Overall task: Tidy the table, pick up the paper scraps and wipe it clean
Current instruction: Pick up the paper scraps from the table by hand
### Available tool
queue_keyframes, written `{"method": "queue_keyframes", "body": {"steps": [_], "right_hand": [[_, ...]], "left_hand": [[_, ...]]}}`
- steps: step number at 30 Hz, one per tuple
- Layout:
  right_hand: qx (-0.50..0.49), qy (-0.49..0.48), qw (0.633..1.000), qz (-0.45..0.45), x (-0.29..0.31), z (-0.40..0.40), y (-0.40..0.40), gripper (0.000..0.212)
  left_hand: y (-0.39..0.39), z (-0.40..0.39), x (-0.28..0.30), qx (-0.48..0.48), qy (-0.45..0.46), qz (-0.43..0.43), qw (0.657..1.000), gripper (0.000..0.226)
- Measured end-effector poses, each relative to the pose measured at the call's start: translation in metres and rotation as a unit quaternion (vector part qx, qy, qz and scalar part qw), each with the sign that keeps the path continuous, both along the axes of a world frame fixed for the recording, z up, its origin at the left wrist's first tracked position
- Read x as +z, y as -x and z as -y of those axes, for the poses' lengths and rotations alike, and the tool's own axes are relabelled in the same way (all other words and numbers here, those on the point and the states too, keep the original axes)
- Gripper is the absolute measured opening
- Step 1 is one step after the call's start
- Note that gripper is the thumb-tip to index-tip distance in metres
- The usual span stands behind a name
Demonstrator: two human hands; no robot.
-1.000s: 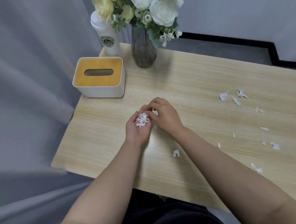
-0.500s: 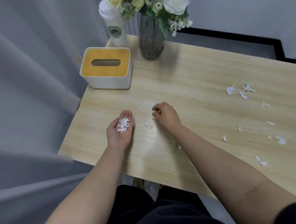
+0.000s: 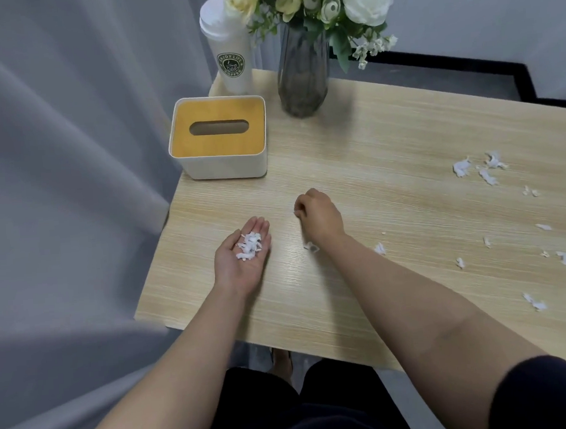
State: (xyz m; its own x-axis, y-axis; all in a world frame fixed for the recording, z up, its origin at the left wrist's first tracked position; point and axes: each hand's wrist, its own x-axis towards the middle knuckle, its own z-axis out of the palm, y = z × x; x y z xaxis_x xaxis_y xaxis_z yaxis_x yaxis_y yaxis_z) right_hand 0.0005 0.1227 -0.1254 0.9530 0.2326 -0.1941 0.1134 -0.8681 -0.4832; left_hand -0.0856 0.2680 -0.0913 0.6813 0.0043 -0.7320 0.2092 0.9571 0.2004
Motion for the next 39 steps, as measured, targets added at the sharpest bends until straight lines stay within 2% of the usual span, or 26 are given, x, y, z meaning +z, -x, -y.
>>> {"method": "queue_keyframes", "body": {"steps": [3, 6, 8, 14, 20, 23, 26, 29, 31, 34, 36, 39], "right_hand": [[-0.009, -0.012, 1.0, 0.002, 0.003, 0.003, 0.002, 0.015], [-0.052, -0.074, 0.996, 0.005, 0.006, 0.014, 0.011, 0.013], [-0.034, -0.09, 0.995, 0.002, 0.008, 0.022, 0.023, 0.011], [0.062, -0.012, 0.998, 0.025, 0.0, 0.026, 0.06, 0.014], [0.104, 0.035, 0.993, 0.049, -0.001, 0.026, 0.064, 0.01], [0.029, -0.028, 0.998, 0.045, 0.005, 0.028, 0.069, 0.013], [-0.073, -0.149, 0.984, 0.065, 0.026, 0.021, 0.069, 0.007], [-0.077, -0.216, 0.972, 0.058, 0.046, 0.006, 0.072, 0.007], [-0.049, -0.203, 0.976, 0.054, 0.051, 0.004, 0.073, 0.009], [0.002, -0.138, 0.989, 0.058, 0.052, 0.01, 0.073, 0.014], [0.025, -0.112, 0.991, 0.076, 0.053, 0.016, 0.076, 0.016], [0.021, -0.122, 0.986, 0.114, 0.058, 0.03, 0.081, 0.014]], "left_hand": [[-0.003, -0.001, -0.003, -0.012, 0.003, 0.002, 1.0, 0.034], [-0.004, -0.001, -0.007, -0.023, 0.01, 0.004, 1.0, 0.034], [-0.005, 0.0, -0.01, -0.027, 0.012, 0.003, 1.0, 0.034], [-0.008, 0.008, -0.013, -0.046, 0.023, -0.005, 0.999, 0.034], [-0.014, 0.017, -0.009, -0.074, 0.031, -0.009, 0.997, 0.034], [-0.016, 0.021, -0.011, -0.081, 0.037, -0.012, 0.996, 0.035], [-0.016, 0.029, -0.009, -0.093, 0.044, -0.017, 0.995, 0.035], [-0.016, 0.039, -0.005, -0.098, 0.073, -0.021, 0.992, 0.038], [-0.017, 0.046, -0.008, -0.102, 0.098, -0.033, 0.989, 0.039], [-0.023, 0.054, -0.019, -0.121, 0.124, -0.037, 0.984, 0.02], [-0.027, 0.06, -0.023, -0.156, 0.112, -0.03, 0.981, 0.023], [-0.029, 0.072, -0.019, -0.207, 0.096, -0.016, 0.973, 0.025]]}}
